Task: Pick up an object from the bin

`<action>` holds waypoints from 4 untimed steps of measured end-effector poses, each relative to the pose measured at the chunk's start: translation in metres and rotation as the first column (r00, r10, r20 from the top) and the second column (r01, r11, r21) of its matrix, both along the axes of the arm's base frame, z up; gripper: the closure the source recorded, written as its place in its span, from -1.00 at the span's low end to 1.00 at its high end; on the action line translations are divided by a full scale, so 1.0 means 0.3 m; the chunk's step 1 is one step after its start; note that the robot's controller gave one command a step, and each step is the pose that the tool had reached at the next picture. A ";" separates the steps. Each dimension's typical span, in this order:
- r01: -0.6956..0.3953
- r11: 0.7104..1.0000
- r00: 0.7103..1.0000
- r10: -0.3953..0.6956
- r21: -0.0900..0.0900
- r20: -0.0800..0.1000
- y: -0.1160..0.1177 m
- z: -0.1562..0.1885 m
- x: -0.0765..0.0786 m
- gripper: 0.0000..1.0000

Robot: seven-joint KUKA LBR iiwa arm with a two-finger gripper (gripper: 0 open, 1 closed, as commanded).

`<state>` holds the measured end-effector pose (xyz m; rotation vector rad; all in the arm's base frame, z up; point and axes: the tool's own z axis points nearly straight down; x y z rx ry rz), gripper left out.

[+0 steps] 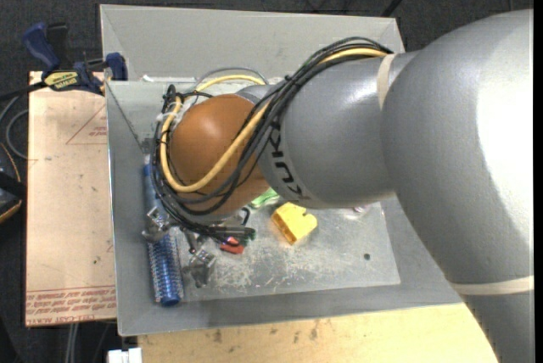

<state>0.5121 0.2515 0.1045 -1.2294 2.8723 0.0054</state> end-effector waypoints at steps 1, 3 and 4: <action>-0.239 0.971 0.971 0.239 -0.007 -0.012 -0.007 -0.015 0.013 -1.00; -0.775 0.632 0.632 0.775 -0.014 -0.001 -0.002 -0.096 -0.037 -1.00; -0.775 0.631 0.631 0.775 -0.012 0.002 0.002 -0.094 -0.037 1.00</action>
Offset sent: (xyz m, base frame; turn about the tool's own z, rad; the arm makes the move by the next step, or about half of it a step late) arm 0.0034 -0.0029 -0.0045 -0.2443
